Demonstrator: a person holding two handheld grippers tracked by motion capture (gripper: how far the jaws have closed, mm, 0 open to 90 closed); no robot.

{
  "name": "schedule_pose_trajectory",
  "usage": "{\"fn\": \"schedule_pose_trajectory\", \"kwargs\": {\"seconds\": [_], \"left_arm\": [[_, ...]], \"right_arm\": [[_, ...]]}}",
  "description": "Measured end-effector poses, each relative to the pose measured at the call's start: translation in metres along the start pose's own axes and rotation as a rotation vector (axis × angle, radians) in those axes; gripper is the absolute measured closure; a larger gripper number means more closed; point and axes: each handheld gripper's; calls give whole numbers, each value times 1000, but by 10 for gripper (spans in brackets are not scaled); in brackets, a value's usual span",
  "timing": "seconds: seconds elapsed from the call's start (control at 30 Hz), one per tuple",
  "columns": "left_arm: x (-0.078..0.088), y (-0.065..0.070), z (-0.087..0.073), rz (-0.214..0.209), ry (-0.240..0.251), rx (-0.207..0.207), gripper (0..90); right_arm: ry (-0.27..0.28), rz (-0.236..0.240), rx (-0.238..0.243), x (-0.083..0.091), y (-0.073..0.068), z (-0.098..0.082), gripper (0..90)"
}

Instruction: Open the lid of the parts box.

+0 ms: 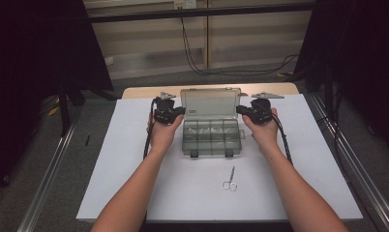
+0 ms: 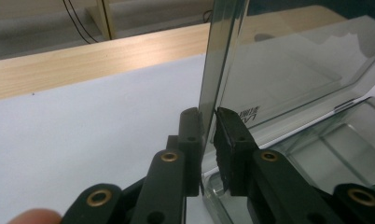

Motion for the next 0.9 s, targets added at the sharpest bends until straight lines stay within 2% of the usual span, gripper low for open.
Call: {"fn": "schedule_pose_trajectory", "kwargs": {"seconds": [0.13,0.2,0.27,0.3,0.33,0.4,0.47,0.5,0.53,0.63,0.67,0.87,0.9], "left_arm": [[-8,-6,-3,-11,-29,-6,797],[-11,-11,-3,-37,-8,34,797],[-12,-16,-4,-68,1,55,795],[-12,-18,-4,-68,-7,55,795],[-12,-19,-4,-67,-23,40,799],[-15,-16,-5,-65,20,84,813],[-14,-22,-6,-87,-6,77,812],[-15,-22,-6,-90,3,104,810],[-17,-23,-7,-97,7,111,808],[-17,-26,-8,-105,-27,84,813],[-18,-25,-9,-107,-10,112,816],[-19,-29,-11,-115,-12,137,845],[-20,-29,-12,-119,-5,153,845]], "right_arm": [[-10,-19,-2,-2,-1,2,849],[-23,-29,2,-4,-2,4,852],[-34,-34,5,-4,-2,6,853],[-39,-35,3,-5,-1,7,853],[-43,-33,0,-6,-1,7,853],[-51,-29,-13,-8,0,8,853],[-60,-18,-27,-9,3,9,851],[-62,-11,-33,-10,3,9,851],[-63,-9,-39,-11,4,9,850],[-64,8,-65,-13,7,8,846],[-62,11,-71,-14,8,7,846],[-99,13,-73,-23,9,-1,843],[-98,11,-77,-24,9,-2,843]]}}
Point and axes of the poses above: each handheld gripper's, and its own axes: x roughly backward along the jaws, z roughly out of its top, y roughly to its right, and after that the axes turned 9 degrees about -z, right-handed
